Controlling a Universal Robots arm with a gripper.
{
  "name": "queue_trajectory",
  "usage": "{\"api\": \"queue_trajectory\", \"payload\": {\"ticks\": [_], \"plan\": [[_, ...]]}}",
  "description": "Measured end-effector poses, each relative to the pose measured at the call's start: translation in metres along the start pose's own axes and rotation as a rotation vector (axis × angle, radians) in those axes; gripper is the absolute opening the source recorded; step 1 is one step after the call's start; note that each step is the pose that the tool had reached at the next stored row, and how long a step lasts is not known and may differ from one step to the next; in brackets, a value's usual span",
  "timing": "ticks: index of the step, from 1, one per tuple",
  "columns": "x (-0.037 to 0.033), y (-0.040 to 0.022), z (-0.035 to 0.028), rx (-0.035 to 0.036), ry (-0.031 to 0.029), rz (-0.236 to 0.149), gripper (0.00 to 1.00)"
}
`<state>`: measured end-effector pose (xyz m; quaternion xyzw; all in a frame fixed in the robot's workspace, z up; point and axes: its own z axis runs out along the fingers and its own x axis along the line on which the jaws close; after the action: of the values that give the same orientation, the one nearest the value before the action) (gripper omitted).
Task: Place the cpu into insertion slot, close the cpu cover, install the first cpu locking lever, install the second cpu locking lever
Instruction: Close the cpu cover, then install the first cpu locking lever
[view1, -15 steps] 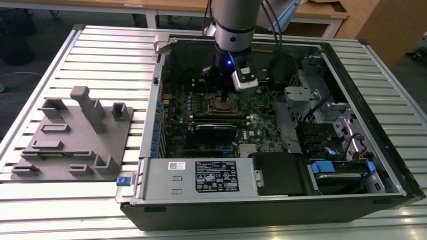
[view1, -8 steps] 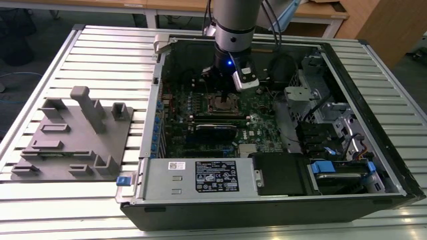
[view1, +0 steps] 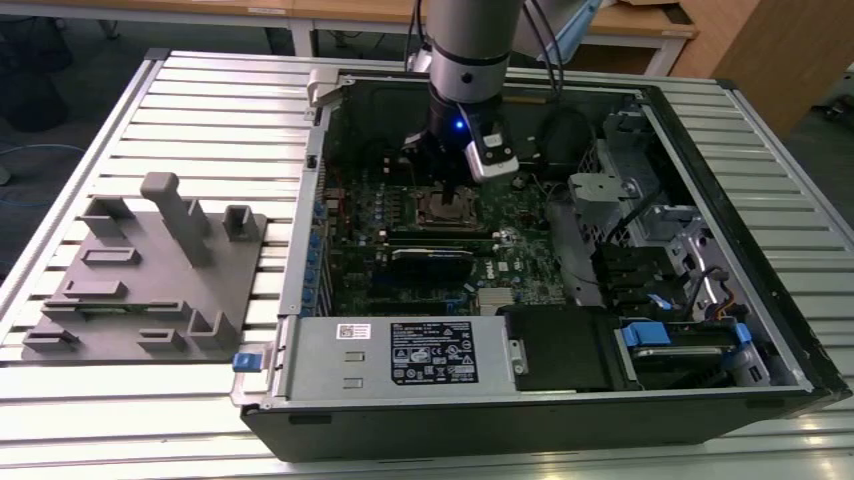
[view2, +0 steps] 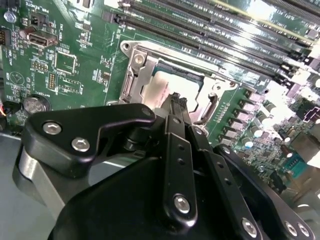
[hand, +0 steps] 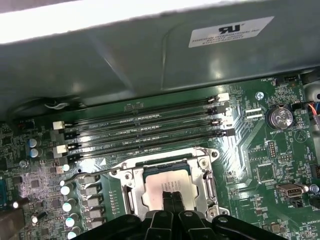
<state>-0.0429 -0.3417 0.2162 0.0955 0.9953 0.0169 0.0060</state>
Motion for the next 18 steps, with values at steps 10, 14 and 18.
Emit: {"api": "queue_trajectory", "payload": {"ticks": [10,14,18], "plan": [[0.0002,-0.0014,0.0000,-0.0002,0.0002,-0.014,0.11],[0.0002,-0.0014,-0.0011,-0.0004,0.0002,-0.014,0.11],[0.0002,-0.0014,-0.0014,-0.0002,0.0002,-0.014,0.11]]}}
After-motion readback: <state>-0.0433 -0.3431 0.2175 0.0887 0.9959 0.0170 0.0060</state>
